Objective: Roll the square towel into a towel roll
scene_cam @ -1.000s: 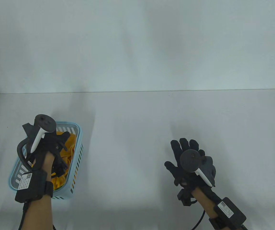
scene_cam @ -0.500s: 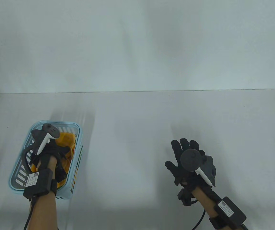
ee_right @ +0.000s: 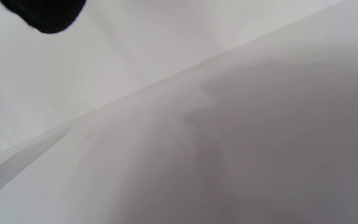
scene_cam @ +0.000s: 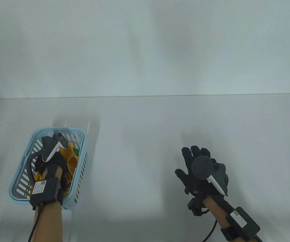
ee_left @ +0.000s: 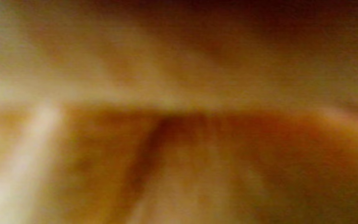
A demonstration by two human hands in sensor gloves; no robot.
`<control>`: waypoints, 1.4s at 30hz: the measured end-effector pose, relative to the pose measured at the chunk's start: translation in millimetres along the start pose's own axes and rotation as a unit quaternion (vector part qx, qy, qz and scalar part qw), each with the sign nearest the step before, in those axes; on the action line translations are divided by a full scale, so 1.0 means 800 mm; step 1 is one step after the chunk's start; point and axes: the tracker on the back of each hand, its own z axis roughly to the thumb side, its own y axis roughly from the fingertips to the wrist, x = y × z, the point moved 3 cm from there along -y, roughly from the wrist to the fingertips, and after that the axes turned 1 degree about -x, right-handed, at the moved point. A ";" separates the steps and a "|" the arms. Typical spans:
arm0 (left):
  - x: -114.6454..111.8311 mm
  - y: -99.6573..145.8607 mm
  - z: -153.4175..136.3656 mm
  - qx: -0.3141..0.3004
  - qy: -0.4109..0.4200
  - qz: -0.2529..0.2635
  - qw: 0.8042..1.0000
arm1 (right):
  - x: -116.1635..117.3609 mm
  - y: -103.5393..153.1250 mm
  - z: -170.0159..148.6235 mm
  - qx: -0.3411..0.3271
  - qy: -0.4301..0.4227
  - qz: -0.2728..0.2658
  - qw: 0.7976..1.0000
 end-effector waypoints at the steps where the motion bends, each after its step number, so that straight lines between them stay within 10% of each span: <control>1: 0.002 0.001 0.000 0.002 0.002 0.003 1.000 | 0.000 0.000 0.000 0.000 -0.001 0.000 1.000; 24: 0.152 0.115 -0.010 -0.075 0.131 0.171 0.974 | -0.013 0.001 -0.004 0.000 -0.030 -0.014 0.999; 42: 0.257 0.276 0.068 -0.316 0.297 0.254 0.865 | -0.017 0.003 -0.007 0.004 -0.044 -0.019 0.999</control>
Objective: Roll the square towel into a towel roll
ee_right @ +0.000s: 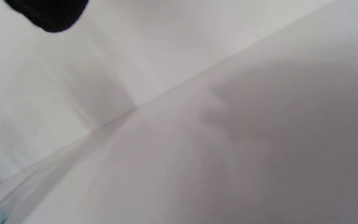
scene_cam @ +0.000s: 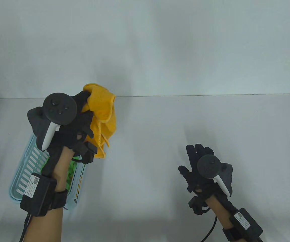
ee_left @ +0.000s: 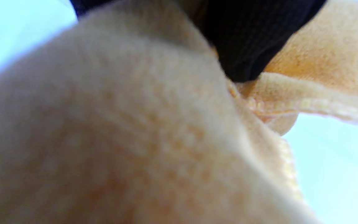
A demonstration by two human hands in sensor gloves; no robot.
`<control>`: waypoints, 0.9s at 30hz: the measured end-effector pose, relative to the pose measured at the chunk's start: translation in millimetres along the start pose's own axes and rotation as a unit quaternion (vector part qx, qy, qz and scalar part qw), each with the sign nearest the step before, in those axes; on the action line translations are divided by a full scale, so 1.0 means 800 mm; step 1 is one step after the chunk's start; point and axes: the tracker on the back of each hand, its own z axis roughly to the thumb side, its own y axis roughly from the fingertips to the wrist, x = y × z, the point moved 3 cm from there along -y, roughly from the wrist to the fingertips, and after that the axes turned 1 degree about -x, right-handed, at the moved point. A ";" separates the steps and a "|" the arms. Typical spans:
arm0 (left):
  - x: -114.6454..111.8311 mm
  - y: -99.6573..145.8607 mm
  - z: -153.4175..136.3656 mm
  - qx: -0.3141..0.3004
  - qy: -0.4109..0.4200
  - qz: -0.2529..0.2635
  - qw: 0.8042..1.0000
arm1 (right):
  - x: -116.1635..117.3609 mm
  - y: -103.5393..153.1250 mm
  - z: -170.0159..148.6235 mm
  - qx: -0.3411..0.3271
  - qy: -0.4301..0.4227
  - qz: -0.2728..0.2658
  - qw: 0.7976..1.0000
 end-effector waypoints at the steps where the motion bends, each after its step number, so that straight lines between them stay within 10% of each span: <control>1: -0.009 0.003 0.007 -0.012 0.015 -0.011 1.000 | 0.000 0.000 0.000 0.001 -0.001 0.000 1.000; 15: -0.186 0.052 0.001 -0.056 0.098 -0.131 0.985 | -0.001 0.000 -0.003 0.006 0.000 -0.002 1.000; 27: -0.222 0.077 -0.045 -0.035 0.098 -0.145 0.984 | 0.004 0.004 0.012 -0.033 -0.001 -0.016 0.999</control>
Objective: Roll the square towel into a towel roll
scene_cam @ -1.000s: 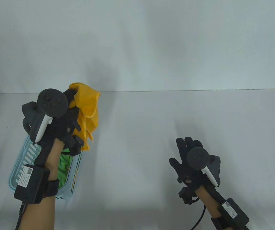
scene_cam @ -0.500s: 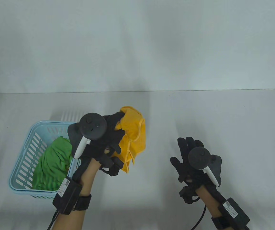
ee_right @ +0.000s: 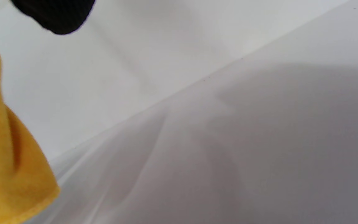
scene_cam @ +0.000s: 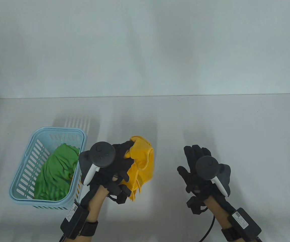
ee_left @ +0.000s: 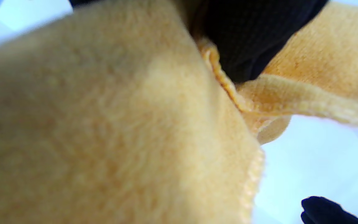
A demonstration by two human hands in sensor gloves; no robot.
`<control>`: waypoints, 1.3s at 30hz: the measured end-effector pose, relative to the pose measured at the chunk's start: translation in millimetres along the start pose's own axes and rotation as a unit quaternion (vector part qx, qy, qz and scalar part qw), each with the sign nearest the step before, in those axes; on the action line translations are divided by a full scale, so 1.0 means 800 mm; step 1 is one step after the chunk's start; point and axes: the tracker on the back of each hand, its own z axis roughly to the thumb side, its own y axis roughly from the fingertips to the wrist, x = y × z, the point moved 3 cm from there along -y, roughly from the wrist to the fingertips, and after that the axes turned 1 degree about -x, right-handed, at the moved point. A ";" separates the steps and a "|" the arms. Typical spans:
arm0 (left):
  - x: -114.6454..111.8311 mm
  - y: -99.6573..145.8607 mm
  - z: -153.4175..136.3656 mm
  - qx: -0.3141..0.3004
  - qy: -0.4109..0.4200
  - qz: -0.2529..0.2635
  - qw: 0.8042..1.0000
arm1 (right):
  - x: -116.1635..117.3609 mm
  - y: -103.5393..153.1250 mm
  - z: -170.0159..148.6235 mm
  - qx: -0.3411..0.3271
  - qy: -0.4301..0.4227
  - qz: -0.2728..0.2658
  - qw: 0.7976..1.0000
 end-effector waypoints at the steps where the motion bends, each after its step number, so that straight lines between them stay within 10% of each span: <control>1: 0.001 0.000 -0.003 0.002 0.002 0.002 1.000 | -0.001 0.001 0.004 -0.010 -0.002 -0.004 1.000; 13: -0.022 -0.004 -0.007 0.010 -0.036 -0.017 0.999 | -0.004 0.063 0.111 -0.264 0.021 -0.086 0.961; 26: -0.060 -0.005 0.021 -0.024 -0.066 -0.068 0.995 | 0.029 0.090 0.160 -0.354 0.269 -0.190 0.875; 39: -0.088 -0.008 0.037 -0.057 -0.125 -0.099 0.986 | 0.029 0.063 0.138 -0.304 0.229 -0.158 0.911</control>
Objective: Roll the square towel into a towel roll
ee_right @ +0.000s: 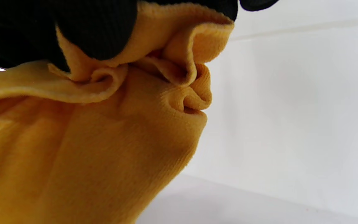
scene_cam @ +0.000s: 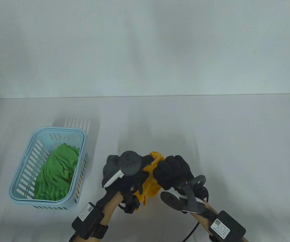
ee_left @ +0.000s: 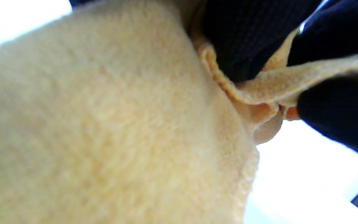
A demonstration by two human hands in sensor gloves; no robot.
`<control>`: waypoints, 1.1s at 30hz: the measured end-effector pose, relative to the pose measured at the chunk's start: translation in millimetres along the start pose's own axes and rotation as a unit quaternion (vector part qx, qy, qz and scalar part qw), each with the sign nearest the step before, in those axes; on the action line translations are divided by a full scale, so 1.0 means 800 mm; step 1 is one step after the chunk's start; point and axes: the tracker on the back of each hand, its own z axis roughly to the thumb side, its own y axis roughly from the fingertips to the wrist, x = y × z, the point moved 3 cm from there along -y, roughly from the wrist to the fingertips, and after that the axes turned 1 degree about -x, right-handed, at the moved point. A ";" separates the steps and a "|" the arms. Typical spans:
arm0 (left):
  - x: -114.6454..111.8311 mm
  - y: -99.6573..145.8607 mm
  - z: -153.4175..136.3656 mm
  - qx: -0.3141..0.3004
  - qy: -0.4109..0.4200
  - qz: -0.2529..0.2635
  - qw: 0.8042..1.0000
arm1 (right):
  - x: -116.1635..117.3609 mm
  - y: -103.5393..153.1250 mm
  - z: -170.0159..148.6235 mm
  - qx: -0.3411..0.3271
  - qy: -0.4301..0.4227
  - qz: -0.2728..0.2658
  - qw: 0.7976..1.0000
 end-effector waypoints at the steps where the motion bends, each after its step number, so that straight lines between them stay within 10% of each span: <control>1: -0.001 -0.001 -0.001 0.001 -0.002 -0.001 1.000 | 0.001 0.000 -0.001 0.003 -0.004 0.003 1.000; 23: -0.008 -0.003 -0.025 0.022 0.037 -0.012 0.999 | 0.007 -0.005 -0.075 0.184 -0.228 0.030 0.956; 33: 0.029 0.018 -0.040 0.033 0.063 0.050 0.996 | -0.019 -0.053 -0.119 0.257 -0.381 0.080 0.885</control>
